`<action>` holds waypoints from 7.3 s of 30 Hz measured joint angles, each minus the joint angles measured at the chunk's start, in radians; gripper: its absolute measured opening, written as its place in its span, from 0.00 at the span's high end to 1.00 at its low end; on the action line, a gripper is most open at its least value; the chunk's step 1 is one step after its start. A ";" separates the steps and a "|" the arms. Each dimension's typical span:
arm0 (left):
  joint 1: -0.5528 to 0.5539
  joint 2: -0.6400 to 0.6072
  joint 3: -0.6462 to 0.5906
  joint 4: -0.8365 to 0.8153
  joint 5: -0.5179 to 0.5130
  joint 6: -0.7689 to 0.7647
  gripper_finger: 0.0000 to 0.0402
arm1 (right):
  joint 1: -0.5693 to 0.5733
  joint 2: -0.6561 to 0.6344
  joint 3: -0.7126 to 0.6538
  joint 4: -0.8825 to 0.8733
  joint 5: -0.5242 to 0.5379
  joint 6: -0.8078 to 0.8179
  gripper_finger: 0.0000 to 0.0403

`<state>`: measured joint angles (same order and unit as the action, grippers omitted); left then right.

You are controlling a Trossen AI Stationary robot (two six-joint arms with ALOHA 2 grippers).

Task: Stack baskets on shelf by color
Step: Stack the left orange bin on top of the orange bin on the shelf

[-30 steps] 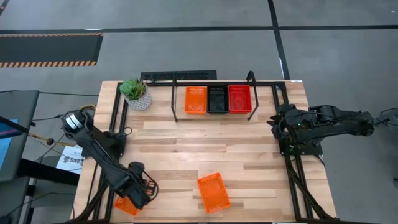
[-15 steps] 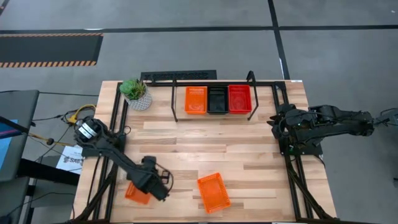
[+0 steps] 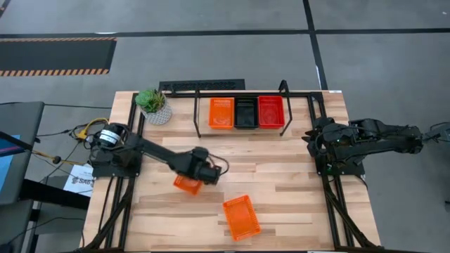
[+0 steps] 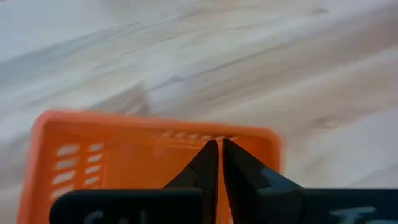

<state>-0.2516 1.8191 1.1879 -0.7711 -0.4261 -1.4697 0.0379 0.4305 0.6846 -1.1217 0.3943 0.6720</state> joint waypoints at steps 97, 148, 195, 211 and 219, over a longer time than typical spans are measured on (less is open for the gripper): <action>-0.121 -0.001 0.154 -0.176 0.378 0.887 1.00 | 0.000 0.000 0.000 0.001 0.000 0.008 0.60; 0.508 0.073 0.573 -0.124 0.128 1.799 1.00 | -0.001 0.001 0.000 0.000 0.001 0.011 0.60; 0.506 0.146 0.574 -0.211 0.210 1.798 1.00 | -0.001 0.001 0.000 0.000 0.005 0.034 0.60; 0.507 0.146 0.574 -0.207 0.208 1.806 0.99 | -0.001 0.001 0.000 0.000 0.004 0.035 0.60; 0.507 0.146 0.574 -0.207 0.210 1.832 0.92 | -0.001 0.001 0.000 0.000 0.004 0.035 0.60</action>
<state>0.2550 1.9656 1.7622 -0.9783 -0.2162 0.3624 0.0368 0.4316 0.6849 -1.1221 0.3985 0.7071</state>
